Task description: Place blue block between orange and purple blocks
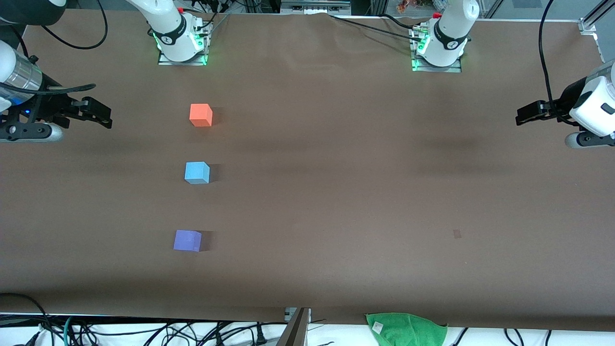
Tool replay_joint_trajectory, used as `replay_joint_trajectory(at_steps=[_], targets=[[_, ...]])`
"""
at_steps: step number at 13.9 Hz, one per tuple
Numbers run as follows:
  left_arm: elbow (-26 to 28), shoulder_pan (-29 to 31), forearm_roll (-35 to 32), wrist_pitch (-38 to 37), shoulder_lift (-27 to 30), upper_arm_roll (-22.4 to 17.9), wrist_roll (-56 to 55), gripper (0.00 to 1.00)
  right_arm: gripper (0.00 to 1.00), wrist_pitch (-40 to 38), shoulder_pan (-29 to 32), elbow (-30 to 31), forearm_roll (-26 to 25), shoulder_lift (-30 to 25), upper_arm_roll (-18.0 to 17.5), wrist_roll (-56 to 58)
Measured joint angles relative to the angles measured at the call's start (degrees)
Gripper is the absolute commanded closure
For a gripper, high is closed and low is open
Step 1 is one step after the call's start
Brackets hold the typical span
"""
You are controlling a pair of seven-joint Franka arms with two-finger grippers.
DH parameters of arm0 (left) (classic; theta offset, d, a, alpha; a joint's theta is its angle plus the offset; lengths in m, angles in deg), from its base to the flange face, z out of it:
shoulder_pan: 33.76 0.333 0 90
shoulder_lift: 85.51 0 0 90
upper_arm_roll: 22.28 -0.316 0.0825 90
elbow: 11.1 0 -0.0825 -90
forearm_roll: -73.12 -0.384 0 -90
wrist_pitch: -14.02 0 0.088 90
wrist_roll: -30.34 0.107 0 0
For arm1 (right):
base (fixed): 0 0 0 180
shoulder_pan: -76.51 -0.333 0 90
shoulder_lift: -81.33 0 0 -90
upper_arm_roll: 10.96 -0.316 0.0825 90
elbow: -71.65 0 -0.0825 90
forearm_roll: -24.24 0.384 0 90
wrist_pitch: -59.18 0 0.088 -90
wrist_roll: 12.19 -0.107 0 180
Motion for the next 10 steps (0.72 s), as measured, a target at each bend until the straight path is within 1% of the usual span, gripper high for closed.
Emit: replay_joint_trajectory(at_steps=[10], targets=[[0.0, 0.0, 0.0, 0.0, 0.0, 0.0, 0.0, 0.0, 0.0, -0.2, -0.7, 0.0, 0.0, 0.0, -0.1, -1.5]])
